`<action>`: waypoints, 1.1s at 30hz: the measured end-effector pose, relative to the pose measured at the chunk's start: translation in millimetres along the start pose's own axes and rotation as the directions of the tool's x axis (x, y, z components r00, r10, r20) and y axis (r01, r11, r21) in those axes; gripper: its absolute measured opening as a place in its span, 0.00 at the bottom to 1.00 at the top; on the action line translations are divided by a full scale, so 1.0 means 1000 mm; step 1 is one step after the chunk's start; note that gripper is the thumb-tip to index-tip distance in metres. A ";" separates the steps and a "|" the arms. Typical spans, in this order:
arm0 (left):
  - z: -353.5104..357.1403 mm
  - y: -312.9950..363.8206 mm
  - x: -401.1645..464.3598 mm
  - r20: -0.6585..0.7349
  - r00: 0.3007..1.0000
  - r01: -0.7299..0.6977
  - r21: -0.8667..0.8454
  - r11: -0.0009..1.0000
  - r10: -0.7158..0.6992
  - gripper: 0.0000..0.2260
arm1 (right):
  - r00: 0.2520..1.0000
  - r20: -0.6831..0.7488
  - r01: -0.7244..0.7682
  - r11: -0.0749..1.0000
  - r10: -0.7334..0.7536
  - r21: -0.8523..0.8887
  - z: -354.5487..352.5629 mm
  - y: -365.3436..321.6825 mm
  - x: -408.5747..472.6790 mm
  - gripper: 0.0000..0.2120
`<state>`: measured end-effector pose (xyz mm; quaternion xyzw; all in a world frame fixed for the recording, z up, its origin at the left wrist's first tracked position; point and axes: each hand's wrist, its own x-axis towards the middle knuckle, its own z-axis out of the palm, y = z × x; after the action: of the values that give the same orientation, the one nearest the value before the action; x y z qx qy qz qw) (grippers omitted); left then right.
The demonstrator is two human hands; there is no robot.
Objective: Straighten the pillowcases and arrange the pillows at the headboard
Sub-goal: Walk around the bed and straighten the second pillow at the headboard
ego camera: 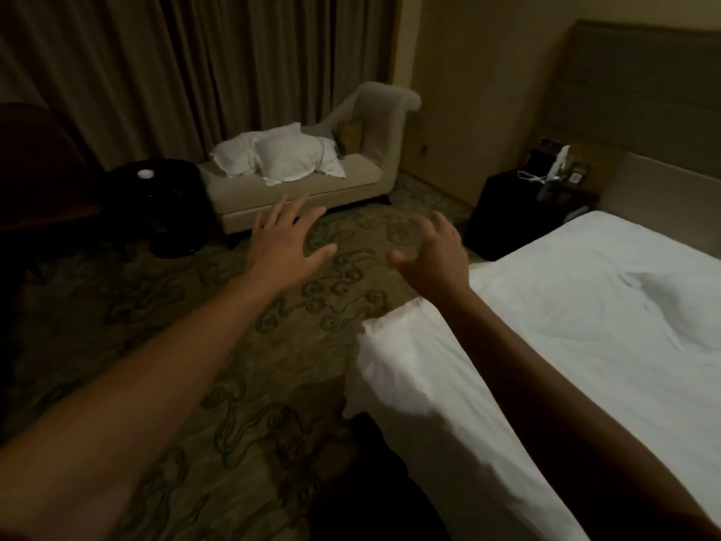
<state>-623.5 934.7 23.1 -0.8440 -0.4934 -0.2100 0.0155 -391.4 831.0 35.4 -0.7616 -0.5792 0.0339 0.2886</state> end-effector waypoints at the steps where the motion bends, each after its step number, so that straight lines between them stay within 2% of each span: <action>1: 0.025 -0.030 0.068 0.025 0.998 -0.053 -0.072 0.996 0.055 0.31 | 0.996 -0.039 -0.075 0.997 0.074 -0.020 0.031 -0.004 0.059 0.36; 3: 0.036 -0.036 0.093 0.040 0.993 -0.115 -0.022 0.993 0.116 0.31 | 0.993 -0.048 -0.105 0.994 0.105 -0.014 0.036 -0.004 0.074 0.36; 4: 0.048 -0.063 0.170 0.056 0.989 -0.128 -0.127 0.984 0.136 0.31 | 0.986 -0.091 -0.141 0.990 0.137 -0.033 0.056 -0.012 0.145 0.35; 6: 0.056 -0.063 0.194 0.046 0.985 -0.160 -0.106 0.981 0.166 0.31 | 0.985 -0.092 -0.153 0.987 0.149 -0.038 0.056 -0.014 0.165 0.35; 7: 0.067 -0.070 0.267 0.062 0.970 -0.224 -0.164 0.961 0.236 0.31 | 0.963 -0.153 -0.226 0.974 0.220 -0.024 0.063 -0.012 0.227 0.35; 9: 0.074 -0.062 0.294 0.034 0.959 -0.274 -0.164 0.948 0.283 0.31 | 0.950 -0.182 -0.261 0.965 0.254 -0.014 0.059 -0.007 0.249 0.35; 10: 0.098 -0.065 0.356 0.055 0.939 -0.322 -0.210 0.923 0.340 0.31 | 0.926 -0.233 -0.307 0.952 0.296 -0.010 0.077 0.006 0.306 0.35; 12: 0.113 -0.057 0.377 0.066 0.924 -0.360 -0.183 0.915 0.377 0.31 | 0.915 -0.233 -0.337 0.941 0.329 0.006 0.078 0.017 0.321 0.35; 13: 0.149 -0.066 0.444 0.065 0.912 -0.383 -0.216 0.898 0.404 0.31 | 0.892 -0.280 -0.363 0.932 0.354 0.022 0.108 0.039 0.387 0.35; 15: 0.162 -0.062 0.473 0.069 0.904 -0.402 -0.193 0.895 0.422 0.31 | 0.885 -0.280 -0.376 0.926 0.371 0.038 0.110 0.049 0.409 0.34; 16: 0.192 -0.073 0.542 0.056 0.904 -0.403 -0.225 0.887 0.425 0.30 | 0.875 -0.308 -0.376 0.925 0.374 0.054 0.135 0.070 0.480 0.34; 18: 0.202 -0.079 0.570 0.052 0.906 -0.400 -0.216 0.891 0.420 0.30 | 0.884 -0.299 -0.364 0.930 0.360 0.045 0.139 0.071 0.505 0.34; 19: 0.224 -0.076 0.633 0.065 0.877 -0.453 -0.223 0.863 0.477 0.30 | 0.855 -0.325 -0.403 0.912 0.405 0.077 0.150 0.091 0.557 0.34; 21: 0.237 -0.084 0.655 0.085 0.855 -0.495 -0.161 0.854 0.512 0.30 | 0.866 -0.307 -0.396 0.916 0.396 0.065 0.159 0.087 0.565 0.34; 22: 0.259 -0.052 0.718 0.097 0.832 -0.511 -0.248 0.823 0.546 0.30 | 0.823 -0.354 -0.451 0.890 0.443 0.065 0.147 0.118 0.610 0.34; 24: 0.272 -0.037 0.741 0.085 0.837 -0.504 -0.263 0.823 0.540 0.30 | 0.819 -0.367 -0.450 0.891 0.441 0.066 0.146 0.121 0.624 0.34; 25: 0.302 0.010 0.798 0.078 0.804 -0.530 -0.354 0.770 0.589 0.29 | 0.772 -0.425 -0.506 0.862 0.472 0.040 0.136 0.161 0.670 0.34; 27: 0.316 0.037 0.813 0.067 0.796 -0.545 -0.356 0.759 0.602 0.29 | 0.779 -0.391 -0.515 0.856 0.491 0.050 0.135 0.167 0.695 0.33; 28: 0.357 0.084 0.859 0.063 0.735 -0.589 -0.434 0.682 0.675 0.29 | 0.715 -0.433 -0.590 0.806 0.548 0.046 0.138 0.212 0.734 0.33; 30: 0.374 0.099 0.874 0.065 0.709 -0.625 -0.401 0.670 0.702 0.28 | 0.697 -0.416 -0.611 0.787 0.584 0.083 0.137 0.226 0.751 0.33; 31: 0.415 0.131 0.925 0.066 0.654 -0.654 -0.453 0.606 0.754 0.29 | 0.626 -0.476 -0.667 0.740 0.617 0.082 0.138 0.272 0.788 0.32; 33: 0.434 0.134 0.955 0.068 0.616 -0.710 -0.384 0.590 0.785 0.29 | 0.609 -0.477 -0.673 0.731 0.634 0.113 0.133 0.285 0.797 0.32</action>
<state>41.9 1756.5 4.6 -0.9816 -0.0472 -0.1612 -0.0912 63.5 1556.5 13.2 -0.9134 -0.1702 -0.0774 0.3615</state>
